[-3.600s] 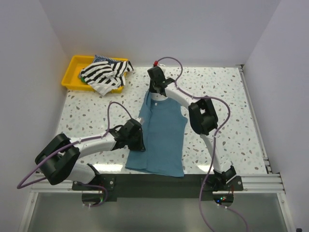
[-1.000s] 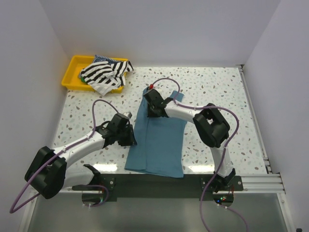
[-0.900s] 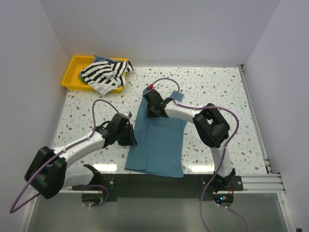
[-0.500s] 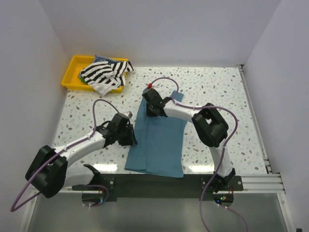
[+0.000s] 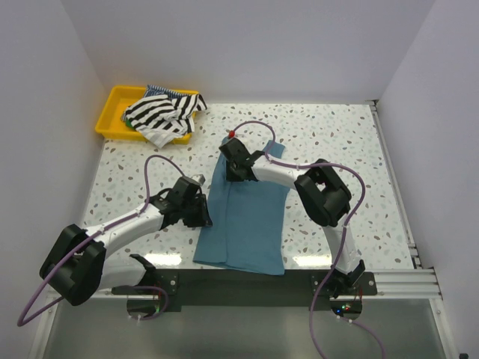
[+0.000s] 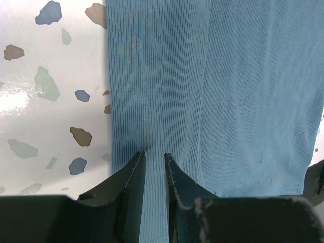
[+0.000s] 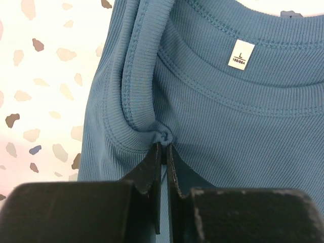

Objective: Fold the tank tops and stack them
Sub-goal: Fold the tank top

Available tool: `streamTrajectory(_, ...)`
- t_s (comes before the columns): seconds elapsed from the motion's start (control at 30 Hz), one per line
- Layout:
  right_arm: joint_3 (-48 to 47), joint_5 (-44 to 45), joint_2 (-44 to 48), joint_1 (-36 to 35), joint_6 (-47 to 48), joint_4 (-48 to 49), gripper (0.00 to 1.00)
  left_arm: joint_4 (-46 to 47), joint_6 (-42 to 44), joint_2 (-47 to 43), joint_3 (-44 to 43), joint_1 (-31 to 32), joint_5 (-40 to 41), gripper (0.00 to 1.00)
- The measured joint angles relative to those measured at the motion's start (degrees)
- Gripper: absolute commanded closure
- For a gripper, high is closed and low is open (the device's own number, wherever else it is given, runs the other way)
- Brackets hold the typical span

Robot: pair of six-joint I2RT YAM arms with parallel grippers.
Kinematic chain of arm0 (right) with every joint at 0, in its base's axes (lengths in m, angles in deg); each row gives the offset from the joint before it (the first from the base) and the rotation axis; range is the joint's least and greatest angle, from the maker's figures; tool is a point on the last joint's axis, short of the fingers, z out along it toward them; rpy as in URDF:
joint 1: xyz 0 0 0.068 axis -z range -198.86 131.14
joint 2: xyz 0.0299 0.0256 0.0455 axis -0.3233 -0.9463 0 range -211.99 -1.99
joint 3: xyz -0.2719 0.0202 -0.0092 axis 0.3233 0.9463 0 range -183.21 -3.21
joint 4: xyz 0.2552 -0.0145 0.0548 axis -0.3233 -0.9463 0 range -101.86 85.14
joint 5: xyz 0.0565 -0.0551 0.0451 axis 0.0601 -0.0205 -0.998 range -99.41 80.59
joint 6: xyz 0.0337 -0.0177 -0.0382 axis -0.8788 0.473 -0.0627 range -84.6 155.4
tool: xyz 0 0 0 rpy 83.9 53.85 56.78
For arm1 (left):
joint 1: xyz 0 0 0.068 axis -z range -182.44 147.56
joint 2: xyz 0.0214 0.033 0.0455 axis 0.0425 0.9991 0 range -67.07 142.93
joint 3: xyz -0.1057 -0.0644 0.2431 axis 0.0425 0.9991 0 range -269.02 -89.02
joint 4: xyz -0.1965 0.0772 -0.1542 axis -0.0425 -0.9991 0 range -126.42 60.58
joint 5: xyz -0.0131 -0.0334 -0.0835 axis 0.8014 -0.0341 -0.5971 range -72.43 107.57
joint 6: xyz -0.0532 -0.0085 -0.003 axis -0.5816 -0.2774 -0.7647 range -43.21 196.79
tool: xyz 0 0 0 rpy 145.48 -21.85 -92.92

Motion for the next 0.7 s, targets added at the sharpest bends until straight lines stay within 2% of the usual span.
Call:
streamTrajectory(0.07, -0.1, 0.0, 0.0, 0.0, 0.0, -0.1, 1.00, 0.0, 0.3, 0.0, 0.0, 0.0, 0.0, 0.74)
streamTrajectory(0.7, 1.6, 4.5, 5.1, -0.1, 0.0, -3.0, 1.00, 0.0, 0.8, 0.3, 0.0, 0.0, 0.0, 0.74)
